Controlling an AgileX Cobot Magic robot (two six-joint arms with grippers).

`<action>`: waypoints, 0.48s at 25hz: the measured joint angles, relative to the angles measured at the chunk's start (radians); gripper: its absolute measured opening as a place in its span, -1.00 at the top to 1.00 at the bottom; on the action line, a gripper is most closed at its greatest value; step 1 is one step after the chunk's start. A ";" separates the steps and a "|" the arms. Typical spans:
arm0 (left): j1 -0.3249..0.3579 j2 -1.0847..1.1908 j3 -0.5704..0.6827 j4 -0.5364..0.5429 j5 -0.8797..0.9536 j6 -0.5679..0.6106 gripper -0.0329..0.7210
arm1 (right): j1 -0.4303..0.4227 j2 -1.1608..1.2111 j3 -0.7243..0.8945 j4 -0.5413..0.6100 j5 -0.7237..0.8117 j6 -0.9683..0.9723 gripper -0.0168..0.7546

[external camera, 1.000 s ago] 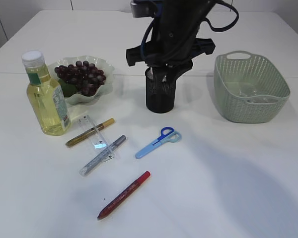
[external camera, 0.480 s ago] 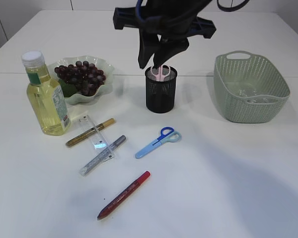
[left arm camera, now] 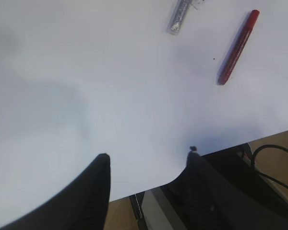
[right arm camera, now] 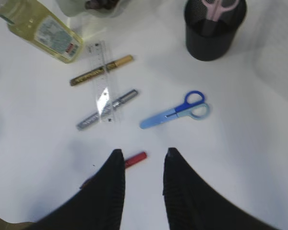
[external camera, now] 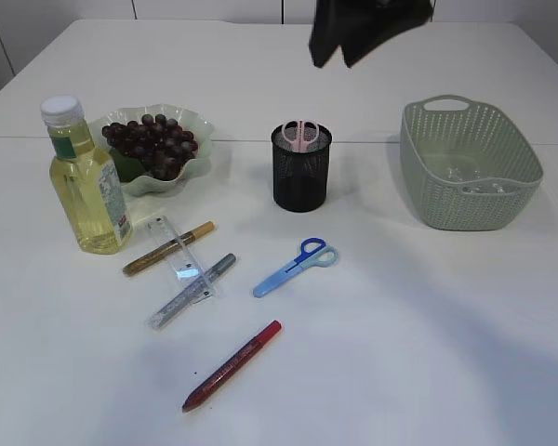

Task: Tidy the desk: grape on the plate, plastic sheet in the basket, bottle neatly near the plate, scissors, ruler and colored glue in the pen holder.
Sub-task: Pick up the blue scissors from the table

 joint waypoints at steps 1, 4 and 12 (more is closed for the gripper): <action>0.000 0.009 0.000 -0.006 -0.005 0.008 -0.07 | -0.016 -0.015 0.036 -0.002 0.000 -0.005 0.34; 0.000 0.043 -0.012 -0.030 -0.009 0.034 -0.07 | -0.088 -0.068 0.156 -0.011 0.000 -0.025 0.34; -0.046 0.168 -0.136 -0.077 -0.012 0.102 -0.07 | -0.280 -0.239 0.492 -0.019 0.000 -0.084 0.34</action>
